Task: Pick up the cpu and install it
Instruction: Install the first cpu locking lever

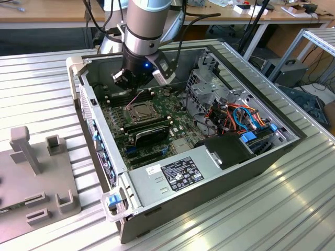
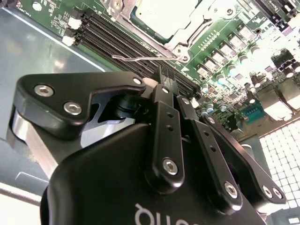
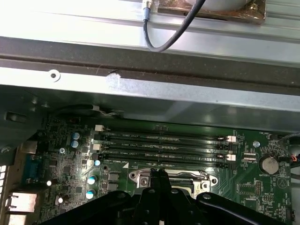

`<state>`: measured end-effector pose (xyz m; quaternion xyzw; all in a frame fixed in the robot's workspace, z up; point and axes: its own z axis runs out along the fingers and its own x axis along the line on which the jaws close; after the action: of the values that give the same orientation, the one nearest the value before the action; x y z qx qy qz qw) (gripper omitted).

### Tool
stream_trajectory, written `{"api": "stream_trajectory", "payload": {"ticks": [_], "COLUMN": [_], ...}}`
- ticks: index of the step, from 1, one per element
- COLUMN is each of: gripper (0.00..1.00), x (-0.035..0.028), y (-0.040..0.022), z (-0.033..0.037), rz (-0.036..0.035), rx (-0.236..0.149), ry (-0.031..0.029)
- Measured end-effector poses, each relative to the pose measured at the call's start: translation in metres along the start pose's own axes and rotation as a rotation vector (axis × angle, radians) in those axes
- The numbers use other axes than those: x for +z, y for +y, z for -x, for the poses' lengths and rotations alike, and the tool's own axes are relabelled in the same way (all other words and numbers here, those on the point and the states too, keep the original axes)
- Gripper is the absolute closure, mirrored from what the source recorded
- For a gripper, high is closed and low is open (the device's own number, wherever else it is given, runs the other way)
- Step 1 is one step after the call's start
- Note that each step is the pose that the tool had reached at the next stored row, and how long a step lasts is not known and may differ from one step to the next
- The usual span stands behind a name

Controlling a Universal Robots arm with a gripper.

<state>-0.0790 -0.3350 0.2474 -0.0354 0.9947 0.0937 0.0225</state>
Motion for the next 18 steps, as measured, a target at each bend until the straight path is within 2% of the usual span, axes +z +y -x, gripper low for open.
{"api": "stream_trajectory", "payload": {"ticks": [2,4,8,12,18], "gripper": [0.89,0.89,0.89,0.89,0.89], "x": [0.0002,0.0002,0.0008,0.0071,0.0095], "y": [-0.0001,-0.0001,-0.0007,-0.0019,0.0003], "z": [0.0009,0.0019,0.0081,0.0082,0.0088], "rz": [-0.0043,-0.0051,-0.0049,-0.005,-0.0051], "rx": [0.0,0.0,0.0,0.0,0.0], "ry": [0.0006,0.0009,0.0022,0.0022,0.0023]}}
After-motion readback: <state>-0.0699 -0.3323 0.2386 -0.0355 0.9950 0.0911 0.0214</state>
